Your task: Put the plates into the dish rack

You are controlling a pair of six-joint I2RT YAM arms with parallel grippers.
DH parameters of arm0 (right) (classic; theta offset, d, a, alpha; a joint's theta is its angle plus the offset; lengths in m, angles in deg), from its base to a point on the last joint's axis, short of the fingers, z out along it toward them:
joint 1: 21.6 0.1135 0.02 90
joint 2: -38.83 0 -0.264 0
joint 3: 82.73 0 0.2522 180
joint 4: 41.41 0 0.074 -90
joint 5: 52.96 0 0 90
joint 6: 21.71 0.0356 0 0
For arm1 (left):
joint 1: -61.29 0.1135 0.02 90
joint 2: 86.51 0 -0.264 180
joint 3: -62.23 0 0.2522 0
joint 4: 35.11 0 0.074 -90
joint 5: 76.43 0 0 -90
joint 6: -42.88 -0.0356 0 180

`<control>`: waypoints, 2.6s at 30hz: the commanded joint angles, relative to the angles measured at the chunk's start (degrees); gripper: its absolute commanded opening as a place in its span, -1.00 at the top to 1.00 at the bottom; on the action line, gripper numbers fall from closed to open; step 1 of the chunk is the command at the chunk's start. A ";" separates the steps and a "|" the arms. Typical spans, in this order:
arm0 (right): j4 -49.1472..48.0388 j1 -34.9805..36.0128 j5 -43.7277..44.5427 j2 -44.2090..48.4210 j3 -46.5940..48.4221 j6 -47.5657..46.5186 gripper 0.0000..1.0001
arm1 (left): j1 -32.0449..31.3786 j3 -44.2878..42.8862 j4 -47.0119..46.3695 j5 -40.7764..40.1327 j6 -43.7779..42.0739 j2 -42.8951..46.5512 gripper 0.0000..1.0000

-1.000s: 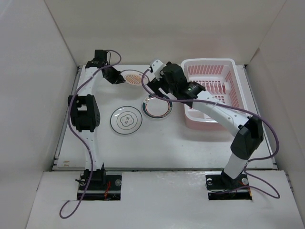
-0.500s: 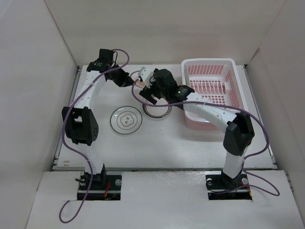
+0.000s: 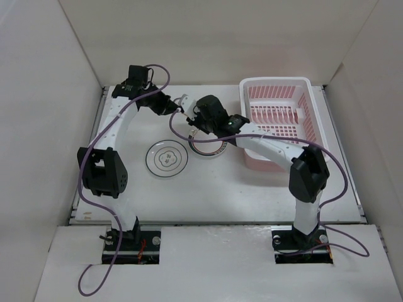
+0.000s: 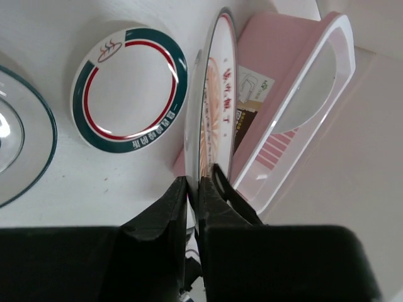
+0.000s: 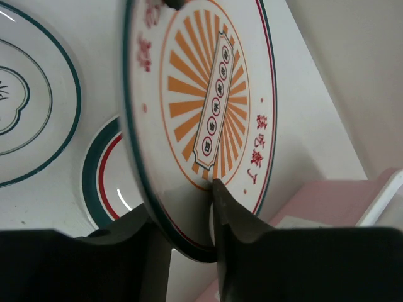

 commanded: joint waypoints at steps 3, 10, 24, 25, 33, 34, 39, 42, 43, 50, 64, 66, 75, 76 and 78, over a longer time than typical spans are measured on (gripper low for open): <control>-5.05 0.38 3.48 -0.12 2.25 4.00 0.52 | -0.84 0.82 -2.79 4.02 -0.60 4.45 1.00; -6.11 0.38 4.80 1.10 2.25 4.53 1.00 | -0.85 1.44 -6.12 7.01 -1.74 4.45 0.79; -8.31 -1.81 3.92 10.68 -0.48 8.83 1.00 | 0.20 -8.75 -15.11 10.20 -0.33 4.45 -0.52; -8.31 -1.82 3.92 11.99 -0.47 9.88 1.00 | 1.25 -8.76 -13.96 9.14 -0.33 4.45 -0.55; -8.31 -6.99 3.84 21.13 1.02 17.17 1.00 | 10.75 4.06 -12.45 5.10 -3.49 4.98 -0.55; -8.31 -9.18 2.78 22.45 1.02 18.32 1.00 | 11.36 5.12 -13.06 5.08 -4.02 4.98 -0.55; -8.83 -20.08 -4.59 29.13 -4.60 24.99 1.00 | 12.07 9.43 -13.95 5.61 -7.10 3.22 -0.55; -8.83 -27.64 -12.58 30.37 -8.37 26.76 1.00 | 10.75 10.75 -15.35 6.93 -8.68 1.64 -0.55; -8.83 -29.31 -15.04 31.07 -9.43 27.98 1.00 | 10.06 11.36 -15.88 6.93 -9.29 0.94 -0.55; -11.38 -36.88 -29.92 27.57 -14.62 31.07 1.00 | 8.03 12.07 -16.41 6.93 -10.96 -2.31 -0.53; -11.38 -36.88 -27.28 21.32 -17.35 28.61 1.00 | 8.03 4.78 -11.67 2.01 -14.84 -3.37 -0.77; -11.38 -36.88 -26.67 20.79 -17.96 28.61 1.00 | 8.56 4.78 -11.14 2.01 -15.36 -3.37 -0.77; -11.91 -36.88 -25.00 17.11 -18.58 28.61 1.00 | 8.56 3.11 -10.61 0.43 -15.89 -3.37 -1.00; -11.91 -36.88 -25.00 17.10 -18.58 29.13 1.00 | 8.56 3.11 -10.09 0.43 -15.89 -3.37 -1.00; -11.91 -36.88 -25.00 15.88 -18.05 29.14 1.00 | 8.56 3.11 -10.08 0.43 -16.42 -3.37 -1.00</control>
